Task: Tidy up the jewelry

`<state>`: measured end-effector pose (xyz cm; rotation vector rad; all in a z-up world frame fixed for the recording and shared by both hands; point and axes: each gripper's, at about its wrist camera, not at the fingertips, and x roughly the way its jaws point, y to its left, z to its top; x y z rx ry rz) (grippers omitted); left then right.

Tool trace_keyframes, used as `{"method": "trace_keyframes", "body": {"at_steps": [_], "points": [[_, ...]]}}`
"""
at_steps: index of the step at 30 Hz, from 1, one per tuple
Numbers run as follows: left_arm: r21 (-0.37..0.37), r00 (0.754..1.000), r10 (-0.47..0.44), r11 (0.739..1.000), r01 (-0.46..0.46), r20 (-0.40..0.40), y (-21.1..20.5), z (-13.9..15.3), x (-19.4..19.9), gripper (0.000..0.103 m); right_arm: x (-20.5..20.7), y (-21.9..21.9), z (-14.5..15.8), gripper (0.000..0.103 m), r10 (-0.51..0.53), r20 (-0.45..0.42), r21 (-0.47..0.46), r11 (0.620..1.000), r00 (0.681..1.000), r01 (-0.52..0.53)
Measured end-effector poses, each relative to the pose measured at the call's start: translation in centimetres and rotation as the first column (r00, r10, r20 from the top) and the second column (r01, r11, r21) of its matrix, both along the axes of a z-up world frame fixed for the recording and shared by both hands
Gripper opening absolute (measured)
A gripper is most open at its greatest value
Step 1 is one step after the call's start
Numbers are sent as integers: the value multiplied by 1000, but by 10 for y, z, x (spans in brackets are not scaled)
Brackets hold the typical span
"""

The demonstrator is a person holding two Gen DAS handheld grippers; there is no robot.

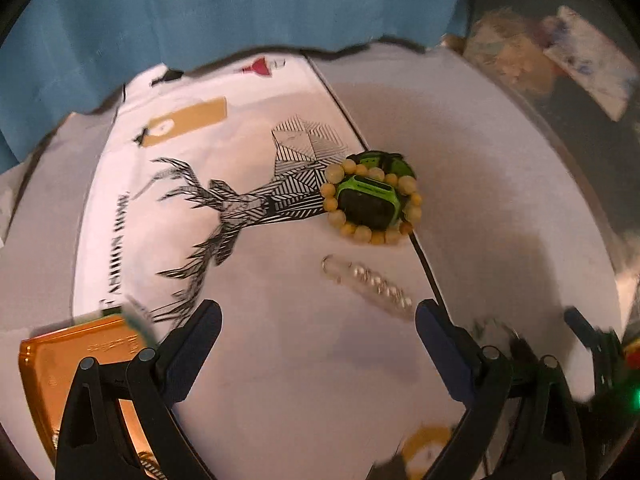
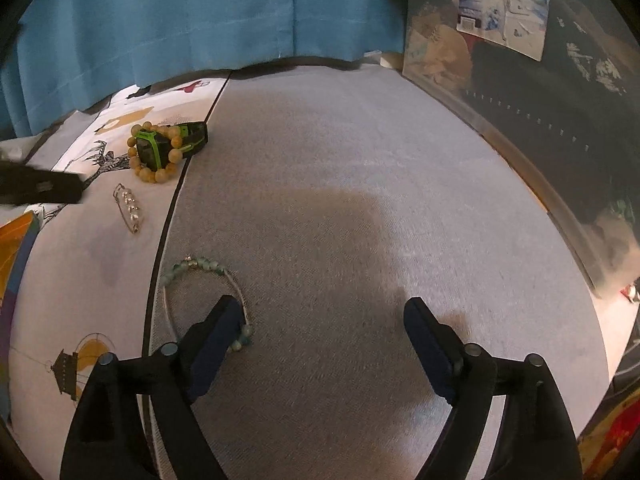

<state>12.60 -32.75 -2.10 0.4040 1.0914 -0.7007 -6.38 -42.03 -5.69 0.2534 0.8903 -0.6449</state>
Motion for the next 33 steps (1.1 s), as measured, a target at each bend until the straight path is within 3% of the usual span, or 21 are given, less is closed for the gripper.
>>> {"method": "trace_keyframes", "body": {"at_steps": [7, 10, 12, 13, 14, 16, 20, 26, 33], "points": [[103, 997, 30, 994, -23, -66, -29, -38, 15, 98, 2, -11, -3, 90, 6, 18, 32, 999, 1000, -6], [90, 998, 39, 995, -35, -48, -28, -38, 15, 99, 2, -10, -4, 88, 2, 18, 33, 999, 1000, -2], [67, 999, 40, 997, -38, -24, -24, -32, 9, 75, 2, -6, -1, 64, 36, 34, 30, 999, 999, -37], [49, 1000, 24, 999, -23, -9, -22, -27, 4, 29, 4, 2, 1, 36, 95, 43, 24, 995, 995, -96], [57, 1000, 3, 998, -2, -13, -23, -25, 0, 9, 6, 11, 3, 10, 146, 44, 18, 989, 988, -147], [37, 998, -28, 999, 30, -58, -22, -24, -7, 9, 13, 24, 4, 5, 205, 34, 9, 979, 978, -205], [10, 998, -55, 998, 56, -34, -9, -11, -17, 9, 10, 24, 9, 3, 195, 106, 116, 971, 975, -207], [-40, 998, -60, 997, 61, 20, 30, 33, -31, 9, -11, 29, 51, 3, 164, 164, 89, 980, 973, -180], [-98, 996, -48, 994, 56, 80, 99, 84, -59, 9, -34, 66, 96, 3, 168, 189, 44, 983, 967, -180]]}}
